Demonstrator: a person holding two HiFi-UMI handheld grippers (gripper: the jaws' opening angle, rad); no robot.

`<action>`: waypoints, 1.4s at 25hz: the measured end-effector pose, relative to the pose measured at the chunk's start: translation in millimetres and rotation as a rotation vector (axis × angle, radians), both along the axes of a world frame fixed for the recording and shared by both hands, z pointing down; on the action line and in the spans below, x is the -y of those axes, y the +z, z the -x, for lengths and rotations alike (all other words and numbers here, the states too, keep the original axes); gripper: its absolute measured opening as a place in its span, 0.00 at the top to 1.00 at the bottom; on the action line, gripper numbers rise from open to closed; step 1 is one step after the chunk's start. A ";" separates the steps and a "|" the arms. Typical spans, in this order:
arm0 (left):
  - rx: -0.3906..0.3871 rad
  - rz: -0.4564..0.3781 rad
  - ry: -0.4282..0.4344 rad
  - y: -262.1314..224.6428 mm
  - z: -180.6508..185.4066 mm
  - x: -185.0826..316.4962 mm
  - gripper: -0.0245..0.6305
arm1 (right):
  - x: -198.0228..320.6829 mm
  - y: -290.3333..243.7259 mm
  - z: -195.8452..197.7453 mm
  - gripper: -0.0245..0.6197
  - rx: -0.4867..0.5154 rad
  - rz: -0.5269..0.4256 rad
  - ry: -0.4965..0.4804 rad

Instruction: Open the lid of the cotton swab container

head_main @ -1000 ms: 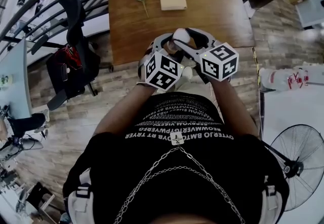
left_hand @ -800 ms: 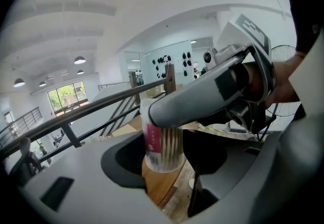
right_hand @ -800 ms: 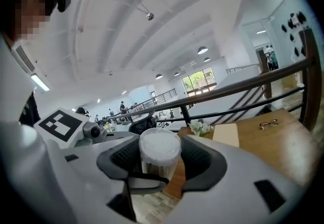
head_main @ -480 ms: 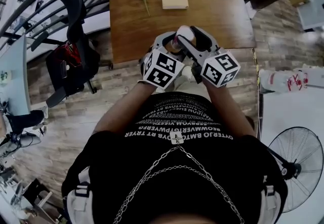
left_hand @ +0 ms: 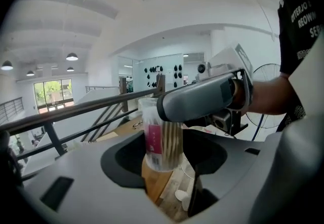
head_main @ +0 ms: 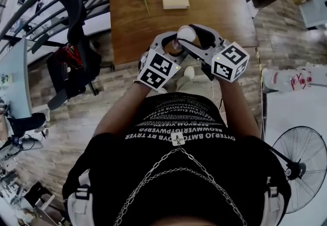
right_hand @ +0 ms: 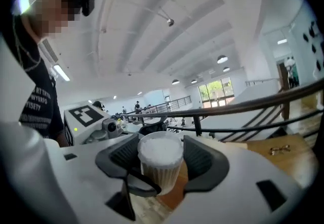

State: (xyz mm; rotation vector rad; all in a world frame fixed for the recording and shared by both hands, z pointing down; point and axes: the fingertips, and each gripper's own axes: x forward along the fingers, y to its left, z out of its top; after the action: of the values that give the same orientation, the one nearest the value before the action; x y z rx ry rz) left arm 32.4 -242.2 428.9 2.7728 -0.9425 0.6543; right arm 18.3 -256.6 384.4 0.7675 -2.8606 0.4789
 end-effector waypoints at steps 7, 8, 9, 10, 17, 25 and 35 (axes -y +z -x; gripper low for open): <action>-0.035 0.034 -0.014 2.1 6.2 1.3 0.59 | -13.8 -28.6 1.7 0.57 -0.069 -0.293 0.009; -0.035 0.029 -0.018 1.5 8.0 2.3 0.59 | -14.2 -33.6 0.5 0.61 -0.050 -0.303 0.015; -0.036 0.024 -0.020 0.6 9.5 3.2 0.59 | -14.4 -37.3 -0.7 0.63 -0.035 -0.309 0.022; -0.038 0.019 -0.023 -0.8 10.7 3.9 0.59 | -14.8 -39.7 -1.6 0.64 -0.024 -0.310 0.026; -0.057 -0.023 -0.069 -12.9 23.5 10.2 0.59 | -25.4 -50.6 0.6 0.70 0.001 -0.308 0.006; -0.100 -0.095 -0.109 -36.0 41.0 16.9 0.59 | -48.0 -51.8 12.2 0.72 0.000 -0.290 -0.094; -0.105 -0.153 -0.135 -65.0 62.8 7.9 0.58 | -51.2 -48.6 -15.3 0.75 -0.021 -0.257 -0.016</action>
State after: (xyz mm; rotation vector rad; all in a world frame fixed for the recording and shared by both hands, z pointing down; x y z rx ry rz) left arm -30.4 -250.1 363.9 2.8088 -1.1896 0.4291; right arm 33.6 -205.3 335.8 0.7811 -2.9408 0.1001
